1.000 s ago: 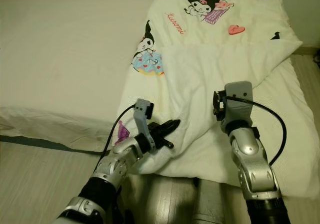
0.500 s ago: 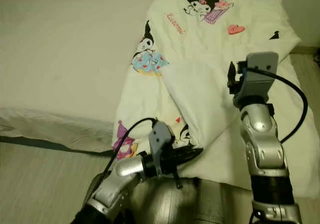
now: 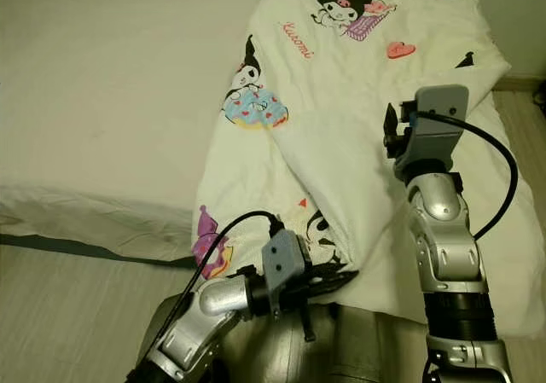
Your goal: Clean up the room
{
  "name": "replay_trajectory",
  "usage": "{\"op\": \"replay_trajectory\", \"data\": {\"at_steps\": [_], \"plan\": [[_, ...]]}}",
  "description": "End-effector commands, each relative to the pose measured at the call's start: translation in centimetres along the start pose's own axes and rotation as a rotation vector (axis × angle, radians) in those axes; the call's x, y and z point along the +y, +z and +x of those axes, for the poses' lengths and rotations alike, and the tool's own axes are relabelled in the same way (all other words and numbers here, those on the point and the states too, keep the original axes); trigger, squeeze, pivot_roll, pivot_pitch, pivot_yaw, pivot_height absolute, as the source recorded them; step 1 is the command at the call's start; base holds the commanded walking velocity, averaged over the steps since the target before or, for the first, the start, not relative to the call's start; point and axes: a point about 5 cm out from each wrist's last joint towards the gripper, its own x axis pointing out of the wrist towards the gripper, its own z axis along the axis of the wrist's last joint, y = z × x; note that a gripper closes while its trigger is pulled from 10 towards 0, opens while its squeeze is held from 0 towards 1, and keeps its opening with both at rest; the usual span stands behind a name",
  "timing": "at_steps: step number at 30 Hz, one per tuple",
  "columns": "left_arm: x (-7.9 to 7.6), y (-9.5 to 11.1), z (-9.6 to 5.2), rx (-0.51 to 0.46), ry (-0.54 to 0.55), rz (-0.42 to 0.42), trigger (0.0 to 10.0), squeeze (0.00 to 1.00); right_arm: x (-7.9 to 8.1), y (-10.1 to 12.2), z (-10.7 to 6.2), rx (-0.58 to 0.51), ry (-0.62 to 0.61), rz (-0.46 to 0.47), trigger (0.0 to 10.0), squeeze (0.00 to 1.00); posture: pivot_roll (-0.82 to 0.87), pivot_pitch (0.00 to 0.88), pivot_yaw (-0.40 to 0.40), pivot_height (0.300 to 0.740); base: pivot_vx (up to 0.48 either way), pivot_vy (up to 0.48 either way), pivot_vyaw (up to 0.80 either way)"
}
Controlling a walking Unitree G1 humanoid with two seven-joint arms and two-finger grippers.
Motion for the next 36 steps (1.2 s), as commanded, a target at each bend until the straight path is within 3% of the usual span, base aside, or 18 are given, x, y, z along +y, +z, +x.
{"op": "replay_trajectory", "data": {"at_steps": [1, 5, 6, 13, 15, 16, 17, 18, 20, 21, 22, 25, 26, 27, 29, 30, 34, 36], "plan": [[-1.0, 0.1, -0.1, -0.01, -0.058, 0.015, 10.0, 1.0, -0.1, -0.3, 0.0, 0.001, -0.004, 0.009, 10.0, 0.0, -0.13, 0.348, 0.088, 0.551, 0.0, 0.0, 0.0], [-0.8, 0.5, 0.0, -0.028, -0.048, 0.052, 10.0, 1.0, -0.1, -0.4, 0.0, 0.004, -0.003, 0.01, 10.0, 0.0, -0.13, 0.348, 0.088, 0.551, 0.0, 0.0, 0.0], [-0.5, 0.8, 0.0, -0.042, -0.03, 0.058, 10.0, 0.0, -0.1, -0.4, 0.0, 0.005, -0.001, 0.01, 10.0, 0.0, -0.12, 0.347, 0.086, 0.551, 0.0, 0.0, 0.0], [0.9, 1.8, 0.1, -0.082, 0.054, 0.035, 10.0, 0.0, 0.1, -0.6, 0.0, 0.013, 0.007, 0.011, 10.0, 0.0, -0.12, 0.344, 0.085, 0.551, 0.0, 0.0, 0.0], [4.0, 2.2, -0.3, -0.073, 0.265, -0.008, 10.0, 0.0, 0.9, -1.7, 0.0, 0.104, 0.088, 0.012, 10.0, 0.0, -0.12, 0.344, 0.085, 0.551, 0.0, 0.0, 0.0], [4.0, 2.2, -0.3, -0.073, 0.265, -0.008, 10.0, 0.0, 0.9, -1.7, 0.0, 0.104, 0.088, 0.012, 10.0, 0.0, -0.12, 0.344, 0.085, 0.551, 0.0, 0.0, 0.0], [5.4, 2.1, -1.0, -0.049, 0.364, -0.014, 10.0, 0.0, 1.5, -2.4, -0.1, 0.159, 0.146, 0.0, 10.0, 0.0, -0.12, 0.344, 0.088, 0.551, 0.0, 0.0, 0.0], [5.4, 2.1, -1.0, -0.049, 0.364, -0.014, 10.0, 0.0, 1.5, -2.4, -0.1, 0.159, 0.146, 0.0, 10.0, 0.0, -0.12, 0.344, 0.088, 0.551, 0.0, 0.0, 0.0], [8.4, 1.5, -3.7, 0.042, 0.561, 0.017, 10.0, 0.0, 3.2, -4.4, -0.4, 0.276, 0.328, -0.067, 10.0, 0.0, -0.13, 0.345, 0.092, 0.551, 0.0, 0.0, 0.0], [9.5, 1.4, -5.5, 0.07, 0.636, 0.03, 10.0, 0.0, 4.1, -5.2, -0.4, 0.307, 0.405, -0.053, 10.0, 0.0, -0.12, 0.346, 0.094, 0.551, 0.0, 0.0, 0.0], [9.5, 1.4, -5.5, 0.07, 0.636, 0.03, 10.0, 0.0, 4.1, -5.2, -0.4, 0.307, 0.405, -0.053, 10.0, 0.0, -0.12, 0.346, 0.094, 0.551, 0.0, 0.0, 0.0], [10.5, 1.9, -9.6, 0.112, 0.76, 0.074, 10.0, 0.0, 5.6, -6.7, 0.8, 0.318, 0.516, -0.049, 10.0, 0.01, -0.11, 0.345, 0.09, 0.551, 0.0, 0.0, 0.0], [10.5, 1.9, -9.6, 0.112, 0.76, 0.074, 10.0, 0.0, 5.6, -6.7, 0.8, 0.318, 0.516, -0.049, 10.0, 0.01, -0.11, 0.345, 0.09, 0.551, 0.0, 0.0, 0.0], [10.5, 2.2, -10.6, 0.12, 0.784, 0.089, 10.0, 0.0, 5.9, -7.0, 1.2, 0.318, 0.534, -0.059, 10.0, 0.01, -0.11, 0.345, 0.09, 0.551, 0.0, 0.0, 0.0], [10.5, 2.2, -10.6, 0.12, 0.784, 0.089, 10.0, 0.0, 5.9, -7.0, 1.2, 0.318, 0.534, -0.059, 10.0, 0.01, -0.11, 0.345, 0.09, 0.551, 0.0, 0.0, 0.0], [9.6, 3.2, -13.1, 0.121, 0.824, 0.101, 10.0, 0.0, 6.4, -8.5, 1.7, 0.36, 0.559, -0.075, 10.0, 1.0, -0.05, 0.345, 0.039, 0.551, 0.0, 0.0, 0.0], [8.6, 4.1, -14.6, 0.129, 0.844, 0.111, 10.0, 0.0, 6.7, -9.6, 1.5, 0.395, 0.571, -0.09, 10.0, 1.0, -0.02, 0.348, 0.016, 0.551, 0.0, 0.0, 0.0], [8.6, 4.1, -14.6, 0.129, 0.844, 0.111, 10.0, 0.0, 6.7, -9.6, 1.5, 0.395, 0.571, -0.09, 10.0, 1.0, -0.02, 0.348, 0.016, 0.551, 0.0, 0.0, 0.0]]}}
